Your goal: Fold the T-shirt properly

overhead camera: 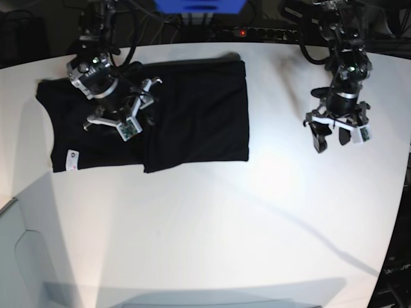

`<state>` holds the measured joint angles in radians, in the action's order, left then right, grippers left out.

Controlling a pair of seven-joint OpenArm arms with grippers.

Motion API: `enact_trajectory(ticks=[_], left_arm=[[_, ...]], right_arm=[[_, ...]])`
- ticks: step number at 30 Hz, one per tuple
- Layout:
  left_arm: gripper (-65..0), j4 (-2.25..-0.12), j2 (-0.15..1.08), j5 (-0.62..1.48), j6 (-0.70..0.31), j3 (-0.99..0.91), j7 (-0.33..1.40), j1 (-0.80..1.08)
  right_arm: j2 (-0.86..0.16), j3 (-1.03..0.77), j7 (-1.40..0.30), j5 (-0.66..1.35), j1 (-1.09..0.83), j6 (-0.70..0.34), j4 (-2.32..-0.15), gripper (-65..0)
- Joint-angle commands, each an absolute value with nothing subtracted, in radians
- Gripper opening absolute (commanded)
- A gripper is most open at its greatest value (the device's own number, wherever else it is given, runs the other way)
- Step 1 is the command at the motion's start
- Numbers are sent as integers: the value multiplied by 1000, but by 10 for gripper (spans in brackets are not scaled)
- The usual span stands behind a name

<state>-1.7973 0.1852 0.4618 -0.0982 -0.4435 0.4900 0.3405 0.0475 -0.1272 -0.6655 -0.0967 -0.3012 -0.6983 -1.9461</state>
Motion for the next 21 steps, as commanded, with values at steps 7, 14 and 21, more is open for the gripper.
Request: enact_trajectory(ticks=[7,14,21], left_arm=[[-241,-1811,196,470,-104,-447,463,332],[-240,-1810,194,473,-104,-447,463,334],[-238,-1810,194,473,-104,-446,463,337]], right_arm=[[10,-214,-644,-206,-246,-698,-1840,-310],[10,-363,-644,-248,-209,-698,-1885,-310],[-5,-524,-654,-246,-122,-698,-1885,-307]])
